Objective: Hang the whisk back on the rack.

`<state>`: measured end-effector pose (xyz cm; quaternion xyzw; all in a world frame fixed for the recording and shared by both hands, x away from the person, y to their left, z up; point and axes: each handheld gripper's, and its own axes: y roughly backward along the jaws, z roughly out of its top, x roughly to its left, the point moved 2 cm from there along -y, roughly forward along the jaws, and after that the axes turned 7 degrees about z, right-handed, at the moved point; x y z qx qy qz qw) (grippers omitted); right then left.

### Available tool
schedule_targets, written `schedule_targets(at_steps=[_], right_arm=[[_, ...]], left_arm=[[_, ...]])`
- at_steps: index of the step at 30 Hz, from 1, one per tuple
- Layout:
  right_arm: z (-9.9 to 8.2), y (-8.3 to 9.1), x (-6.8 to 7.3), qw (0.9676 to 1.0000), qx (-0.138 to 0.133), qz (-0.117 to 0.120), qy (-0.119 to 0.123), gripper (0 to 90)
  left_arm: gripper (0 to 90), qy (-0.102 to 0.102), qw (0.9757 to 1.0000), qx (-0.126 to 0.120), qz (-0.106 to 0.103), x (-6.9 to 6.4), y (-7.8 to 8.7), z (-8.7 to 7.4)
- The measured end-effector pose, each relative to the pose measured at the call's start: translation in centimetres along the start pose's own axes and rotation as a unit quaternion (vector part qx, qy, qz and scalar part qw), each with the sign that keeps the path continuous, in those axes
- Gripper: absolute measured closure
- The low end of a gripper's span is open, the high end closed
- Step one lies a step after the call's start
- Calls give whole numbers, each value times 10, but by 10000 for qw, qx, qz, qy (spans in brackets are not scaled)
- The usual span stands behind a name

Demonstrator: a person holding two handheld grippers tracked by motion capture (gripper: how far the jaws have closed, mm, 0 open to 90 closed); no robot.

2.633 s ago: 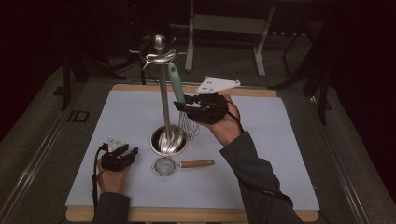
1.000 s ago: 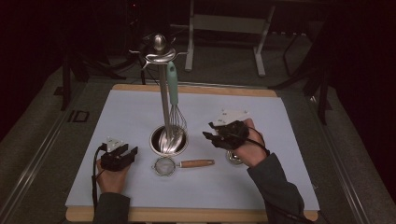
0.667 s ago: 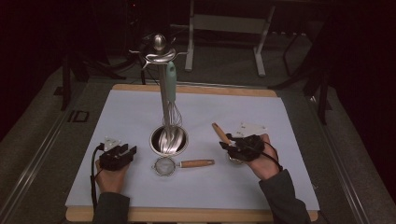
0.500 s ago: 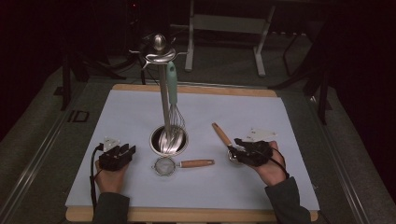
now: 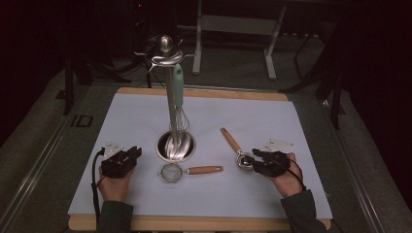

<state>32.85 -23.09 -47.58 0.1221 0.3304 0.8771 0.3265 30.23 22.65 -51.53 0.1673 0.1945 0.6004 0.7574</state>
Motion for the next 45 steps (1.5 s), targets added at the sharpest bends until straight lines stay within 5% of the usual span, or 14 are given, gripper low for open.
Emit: schedule_targets(at_steps=[7,12,25,30,34,45], right_arm=[[-5,12,-7,9997,-152,-62,-153,596],[-7,13,-7,9997,-125,-153,-138,589],[-9,12,-8,9998,-160,-38,-136,579],[-10,11,-8,9998,-150,-28,-135,577],[-11,10,-8,9998,-128,-3,-121,575],[-11,8,-6,9999,-118,45,-93,573]], left_arm=[[756,-64,9987,-475,-146,-14,19,34],[772,-87,9958,-824,-396,-26,34,55],[846,-132,9878,-1470,-497,-42,52,89],[892,-159,9821,-1780,-602,-49,59,101],[899,-404,9734,-2154,-660,-62,67,115],[899,-558,9503,-2960,-789,-87,87,154]])
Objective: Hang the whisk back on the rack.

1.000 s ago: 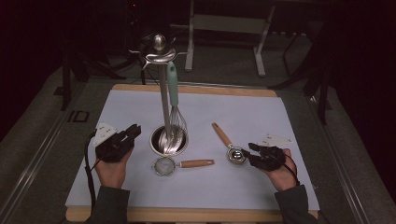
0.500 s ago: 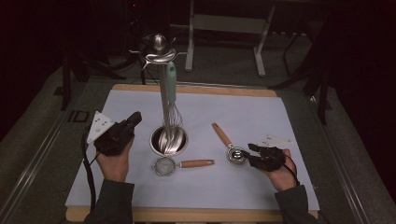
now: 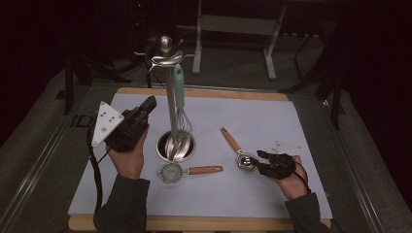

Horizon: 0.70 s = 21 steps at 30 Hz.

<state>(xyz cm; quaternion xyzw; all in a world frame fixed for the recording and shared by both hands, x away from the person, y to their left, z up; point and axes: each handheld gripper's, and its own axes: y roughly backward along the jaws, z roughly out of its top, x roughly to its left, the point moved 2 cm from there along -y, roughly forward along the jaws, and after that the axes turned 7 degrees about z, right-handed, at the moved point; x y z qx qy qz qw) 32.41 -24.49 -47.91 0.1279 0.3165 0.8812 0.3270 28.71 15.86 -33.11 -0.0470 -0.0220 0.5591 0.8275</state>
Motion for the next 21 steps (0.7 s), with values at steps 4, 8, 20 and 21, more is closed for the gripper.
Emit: schedule_targets(at_steps=[4,8,20,21], right_arm=[[0,-2,3,10000,21,42,58,573],[0,-1,3,10000,5,52,79,572],[-1,-1,2,10000,14,49,54,572],[-1,0,2,10000,2,49,49,572]], left_arm=[[899,-19,9997,-238,27,-1,-6,13],[899,-47,9991,-427,37,-3,-11,25],[899,-116,9987,-476,113,-3,-21,41],[899,-124,9987,-475,127,-3,-21,42]])
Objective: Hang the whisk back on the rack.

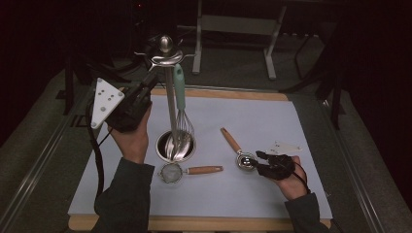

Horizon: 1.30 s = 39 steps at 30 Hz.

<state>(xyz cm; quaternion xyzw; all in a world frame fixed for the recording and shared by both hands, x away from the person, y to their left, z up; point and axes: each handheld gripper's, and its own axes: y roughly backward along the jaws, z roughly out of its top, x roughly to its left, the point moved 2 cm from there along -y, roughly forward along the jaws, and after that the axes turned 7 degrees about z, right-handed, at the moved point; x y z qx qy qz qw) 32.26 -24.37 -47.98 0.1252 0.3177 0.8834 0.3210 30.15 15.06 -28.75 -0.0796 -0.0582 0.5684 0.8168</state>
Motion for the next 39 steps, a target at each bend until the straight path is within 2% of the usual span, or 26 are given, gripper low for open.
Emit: schedule_targets(at_steps=[2,7,10,19,27,39], right_arm=[[0,1,-1,10000,-14,-4,-20,572],[0,2,-1,10000,-29,-10,-15,572],[-1,1,-1,10000,-20,-8,-24,571],[-1,3,-2,10000,-32,-14,-31,570],[0,6,-2,10000,-50,21,-19,570],[0,6,-2,10000,-58,47,-34,569]], left_arm=[[899,36,10000,17,12,2,-1,0],[899,-80,9999,52,34,3,-2,0],[899,-36,10000,59,64,6,-3,0],[899,6,9996,119,258,19,-6,1],[899,-88,9989,230,396,29,-13,3],[899,92,9983,296,487,41,-22,3]])
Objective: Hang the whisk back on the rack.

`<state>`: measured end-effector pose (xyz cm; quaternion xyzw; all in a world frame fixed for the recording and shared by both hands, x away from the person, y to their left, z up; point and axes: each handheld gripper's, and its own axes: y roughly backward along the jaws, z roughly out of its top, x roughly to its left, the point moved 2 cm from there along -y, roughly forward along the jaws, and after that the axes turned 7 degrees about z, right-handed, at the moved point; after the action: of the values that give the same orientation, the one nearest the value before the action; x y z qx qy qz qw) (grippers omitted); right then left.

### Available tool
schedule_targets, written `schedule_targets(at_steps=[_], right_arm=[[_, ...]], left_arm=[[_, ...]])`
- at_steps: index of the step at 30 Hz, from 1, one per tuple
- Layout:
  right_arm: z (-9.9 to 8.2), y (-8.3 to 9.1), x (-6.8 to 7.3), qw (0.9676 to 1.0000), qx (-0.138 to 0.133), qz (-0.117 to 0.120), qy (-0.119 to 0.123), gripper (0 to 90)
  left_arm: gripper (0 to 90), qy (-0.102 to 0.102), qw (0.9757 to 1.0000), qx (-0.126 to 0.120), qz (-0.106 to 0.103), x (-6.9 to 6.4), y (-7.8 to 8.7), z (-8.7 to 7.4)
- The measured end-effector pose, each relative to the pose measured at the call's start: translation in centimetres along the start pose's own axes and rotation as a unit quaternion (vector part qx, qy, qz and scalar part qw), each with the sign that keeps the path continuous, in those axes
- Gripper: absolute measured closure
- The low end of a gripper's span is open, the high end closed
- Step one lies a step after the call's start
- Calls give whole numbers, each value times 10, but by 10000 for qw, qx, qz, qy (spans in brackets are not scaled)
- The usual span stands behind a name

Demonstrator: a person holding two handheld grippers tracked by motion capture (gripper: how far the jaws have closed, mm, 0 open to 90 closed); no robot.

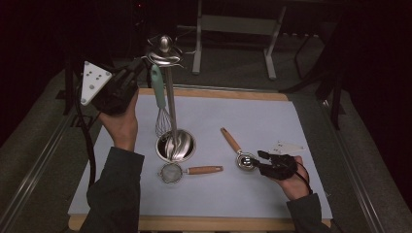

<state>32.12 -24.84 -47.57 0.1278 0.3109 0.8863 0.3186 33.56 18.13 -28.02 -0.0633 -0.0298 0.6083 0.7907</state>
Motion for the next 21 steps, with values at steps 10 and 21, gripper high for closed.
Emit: schedule_targets(at_steps=[10,21], right_arm=[[-1,0,0,10000,-5,6,-20,569],[-1,0,-2,10000,-14,-5,-22,569]], left_arm=[[899,109,9999,90,42,7,-10,2],[898,193,9997,168,54,9,-16,1]])
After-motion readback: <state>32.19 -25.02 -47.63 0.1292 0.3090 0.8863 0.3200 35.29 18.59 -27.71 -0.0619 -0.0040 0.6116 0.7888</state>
